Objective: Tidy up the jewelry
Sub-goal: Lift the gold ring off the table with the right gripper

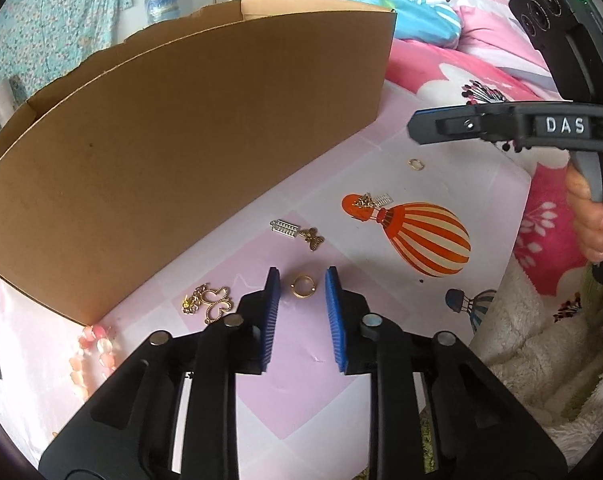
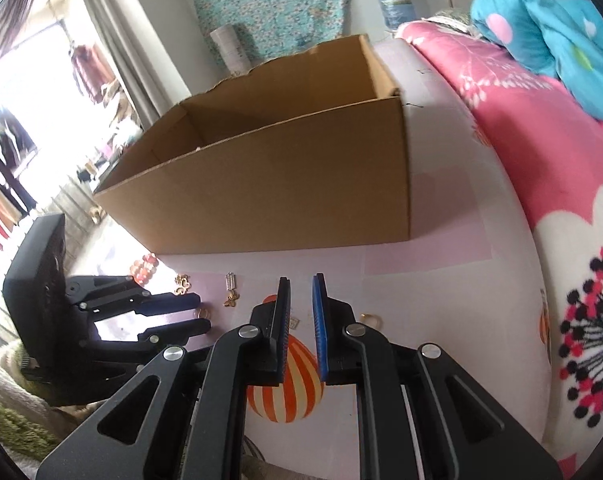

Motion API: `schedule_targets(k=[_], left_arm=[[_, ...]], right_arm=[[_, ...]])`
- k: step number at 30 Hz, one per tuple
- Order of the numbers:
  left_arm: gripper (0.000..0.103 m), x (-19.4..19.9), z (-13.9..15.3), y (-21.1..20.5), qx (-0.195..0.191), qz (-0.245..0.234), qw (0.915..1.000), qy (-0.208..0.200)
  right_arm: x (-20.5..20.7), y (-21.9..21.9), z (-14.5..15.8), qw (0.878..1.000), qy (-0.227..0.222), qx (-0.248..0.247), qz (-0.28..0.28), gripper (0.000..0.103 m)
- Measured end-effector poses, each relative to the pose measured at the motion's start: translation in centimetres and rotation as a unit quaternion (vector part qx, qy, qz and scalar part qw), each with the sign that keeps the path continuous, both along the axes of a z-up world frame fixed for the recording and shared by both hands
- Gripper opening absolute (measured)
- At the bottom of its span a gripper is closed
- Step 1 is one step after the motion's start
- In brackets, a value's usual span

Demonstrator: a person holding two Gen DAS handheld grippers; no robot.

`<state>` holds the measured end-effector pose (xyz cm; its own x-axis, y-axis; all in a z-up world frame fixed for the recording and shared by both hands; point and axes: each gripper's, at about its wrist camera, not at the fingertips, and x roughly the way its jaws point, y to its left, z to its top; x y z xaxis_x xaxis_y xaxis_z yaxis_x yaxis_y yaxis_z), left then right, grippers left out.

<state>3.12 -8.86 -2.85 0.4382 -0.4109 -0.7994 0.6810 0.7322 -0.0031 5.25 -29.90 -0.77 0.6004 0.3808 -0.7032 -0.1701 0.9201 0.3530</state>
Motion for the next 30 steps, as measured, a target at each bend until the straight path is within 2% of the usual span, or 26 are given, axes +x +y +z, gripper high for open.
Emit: schedule_targets(k=[5, 16, 19, 21, 23, 30], left_arm=[[0.012, -0.3, 0.0, -0.1, 0.007, -0.006, 0.9999, -0.008], [0.011, -0.3, 0.0, 0.1, 0.006, 0.013, 0.9998, -0.013], [0.011, -0.3, 0.1, 0.1, 0.005, 0.016, 0.9998, -0.014], [0.011, -0.3, 0.1, 0.1, 0.006, 0.016, 0.9998, -0.014], [0.011, -0.3, 0.0, 0.2, 0.006, 0.017, 0.9997, -0.014], [0.011, -0.4, 0.0, 0.2, 0.007, 0.017, 0.9997, -0.017]], right_arm=[[-0.4, -1.3, -0.3, 1.0, 0.008, -0.002, -0.02, 0.012], [-1.1, -1.4, -1.4, 0.997, 0.034, -0.064, -0.031, 0.012], [-0.8, -1.4, -1.9, 0.997, 0.039, -0.067, -0.031, 0.012], [-0.4, -1.0, -2.0, 0.996, 0.041, -0.074, -0.029, 0.015], [-0.2, -0.6, -2.0, 0.996, 0.035, -0.084, -0.026, 0.025], [0.3, 0.8, -2.5, 0.992, 0.029, -0.124, -0.015, 0.026]])
